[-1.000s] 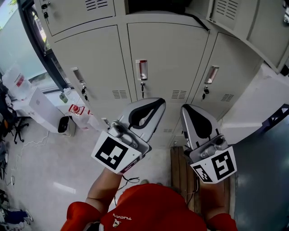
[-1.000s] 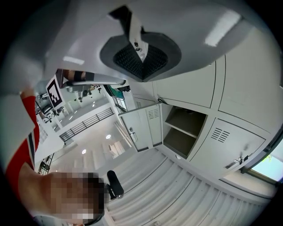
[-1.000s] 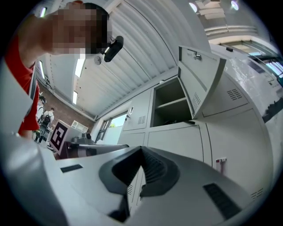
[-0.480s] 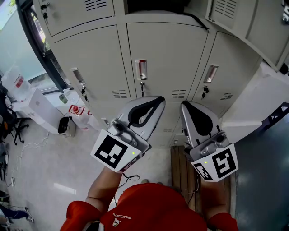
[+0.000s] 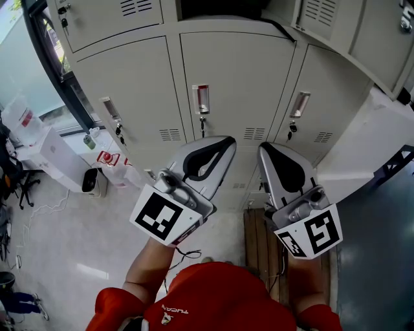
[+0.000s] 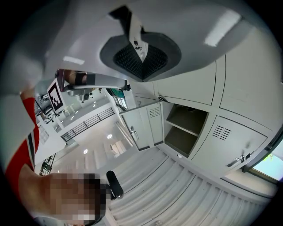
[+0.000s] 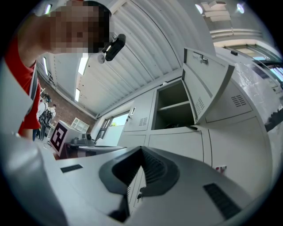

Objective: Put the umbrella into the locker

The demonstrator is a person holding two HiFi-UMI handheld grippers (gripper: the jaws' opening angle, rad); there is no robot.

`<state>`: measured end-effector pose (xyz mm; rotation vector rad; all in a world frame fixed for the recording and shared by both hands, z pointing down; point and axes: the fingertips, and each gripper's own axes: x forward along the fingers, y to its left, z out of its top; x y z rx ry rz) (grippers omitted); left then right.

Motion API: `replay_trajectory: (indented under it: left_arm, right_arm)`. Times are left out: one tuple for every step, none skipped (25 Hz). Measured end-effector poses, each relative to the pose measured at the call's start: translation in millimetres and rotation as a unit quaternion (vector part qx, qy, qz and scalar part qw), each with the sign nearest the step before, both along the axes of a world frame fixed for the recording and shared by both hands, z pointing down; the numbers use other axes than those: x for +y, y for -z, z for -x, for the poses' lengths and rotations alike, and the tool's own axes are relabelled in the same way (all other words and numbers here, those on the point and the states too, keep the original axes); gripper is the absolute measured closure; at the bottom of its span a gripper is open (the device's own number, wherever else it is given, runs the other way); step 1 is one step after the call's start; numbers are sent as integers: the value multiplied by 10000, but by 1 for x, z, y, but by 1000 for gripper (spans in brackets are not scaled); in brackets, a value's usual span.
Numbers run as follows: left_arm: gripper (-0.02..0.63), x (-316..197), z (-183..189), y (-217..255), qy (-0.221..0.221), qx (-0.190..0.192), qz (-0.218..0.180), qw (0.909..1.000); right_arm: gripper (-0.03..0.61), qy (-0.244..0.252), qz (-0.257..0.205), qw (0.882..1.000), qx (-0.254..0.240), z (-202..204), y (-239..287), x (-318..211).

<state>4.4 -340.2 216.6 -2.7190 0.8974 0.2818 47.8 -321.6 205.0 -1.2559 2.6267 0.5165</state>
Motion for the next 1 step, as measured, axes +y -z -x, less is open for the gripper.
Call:
replay_trajectory:
  left_arm:
    - [609, 0, 0, -1, 12, -14, 37, 10000]
  right_arm:
    - [577, -2, 0, 10000, -1, 0, 0, 0]
